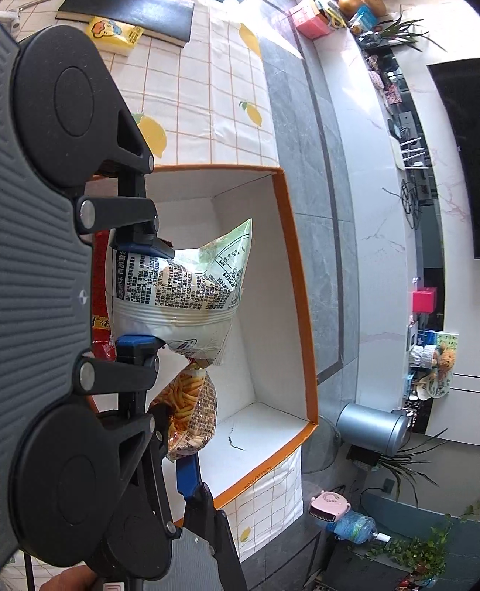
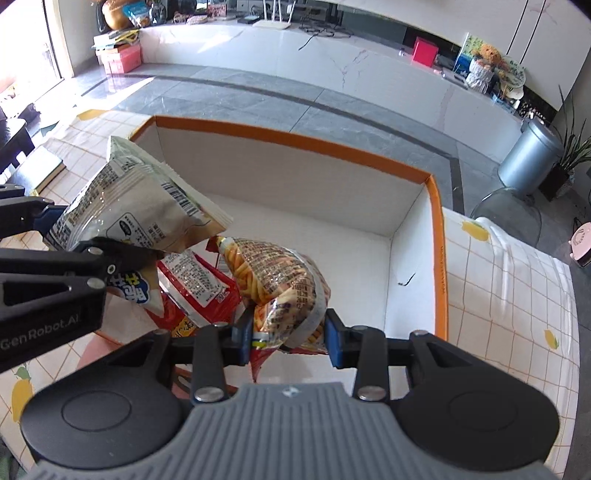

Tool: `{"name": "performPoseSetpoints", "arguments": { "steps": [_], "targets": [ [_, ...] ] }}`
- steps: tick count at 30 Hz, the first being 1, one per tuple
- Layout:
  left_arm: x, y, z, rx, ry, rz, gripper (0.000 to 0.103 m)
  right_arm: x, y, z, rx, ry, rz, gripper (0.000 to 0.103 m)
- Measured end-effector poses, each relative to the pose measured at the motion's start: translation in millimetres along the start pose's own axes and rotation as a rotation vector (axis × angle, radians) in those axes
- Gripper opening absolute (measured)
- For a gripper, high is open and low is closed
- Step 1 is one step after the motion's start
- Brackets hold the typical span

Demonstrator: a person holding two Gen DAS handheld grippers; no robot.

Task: Organize snacks
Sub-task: 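Lift both bags and carry them over the orange box, then open the left tool to drop the clear bag while the right tool drops the chip bag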

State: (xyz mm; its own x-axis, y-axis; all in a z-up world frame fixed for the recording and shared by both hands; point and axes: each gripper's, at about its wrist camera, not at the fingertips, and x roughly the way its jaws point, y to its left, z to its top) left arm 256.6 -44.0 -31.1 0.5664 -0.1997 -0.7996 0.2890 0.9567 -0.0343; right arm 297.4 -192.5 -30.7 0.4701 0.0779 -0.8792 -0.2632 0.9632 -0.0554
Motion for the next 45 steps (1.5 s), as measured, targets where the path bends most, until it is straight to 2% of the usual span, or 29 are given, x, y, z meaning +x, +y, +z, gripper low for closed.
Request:
{"name": "performPoseSetpoints", "arguments": {
  "steps": [9, 17, 24, 25, 27, 28, 29, 31, 34, 36, 39, 45],
  "targets": [
    [29, 2, -1, 0.018, 0.123, 0.016, 0.043, 41, -6, 10, -0.023, 0.137, -0.005, 0.035],
    [45, 6, -8, 0.032, 0.219, 0.004, 0.044, 61, -10, 27, -0.015, 0.2, -0.021, 0.036],
    [44, 4, -7, 0.03, 0.221, 0.028, 0.047, 66, -3, 25, -0.05, 0.208, -0.053, 0.037],
    [43, 4, -8, 0.035, 0.222, 0.032, 0.051, 65, -3, 26, -0.053, 0.208, -0.055, 0.037],
    [40, 4, -7, 0.036, 0.218, 0.024, 0.056, 61, 1, 25, -0.054, 0.206, -0.061, 0.043],
    [38, 3, -6, 0.037, 0.213, 0.02, 0.064, 59, 2, 26, -0.055, 0.202, -0.064, 0.044],
    [35, 3, -5, 0.041, 0.204, 0.016, 0.066, 59, -3, 23, -0.055, 0.199, -0.065, 0.046],
    [29, 0, -4, 0.046, 0.191, 0.024, 0.077, 54, -3, 25, -0.052, 0.194, -0.065, 0.049],
    [16, 0, -2, 0.047, 0.162, 0.042, 0.081, 44, -2, 28, -0.055, 0.179, -0.073, 0.056],
    [5, 1, 0, 0.038, 0.138, 0.037, 0.084, 35, 0, 27, -0.073, 0.17, -0.081, 0.064],
    [-13, -2, 1, 0.034, 0.096, 0.054, 0.087, 17, 1, 25, -0.093, 0.136, -0.088, 0.066],
    [-49, -8, -12, 0.033, 0.027, 0.068, 0.088, -24, -2, 16, -0.046, 0.047, -0.094, 0.075]
  ]
}}
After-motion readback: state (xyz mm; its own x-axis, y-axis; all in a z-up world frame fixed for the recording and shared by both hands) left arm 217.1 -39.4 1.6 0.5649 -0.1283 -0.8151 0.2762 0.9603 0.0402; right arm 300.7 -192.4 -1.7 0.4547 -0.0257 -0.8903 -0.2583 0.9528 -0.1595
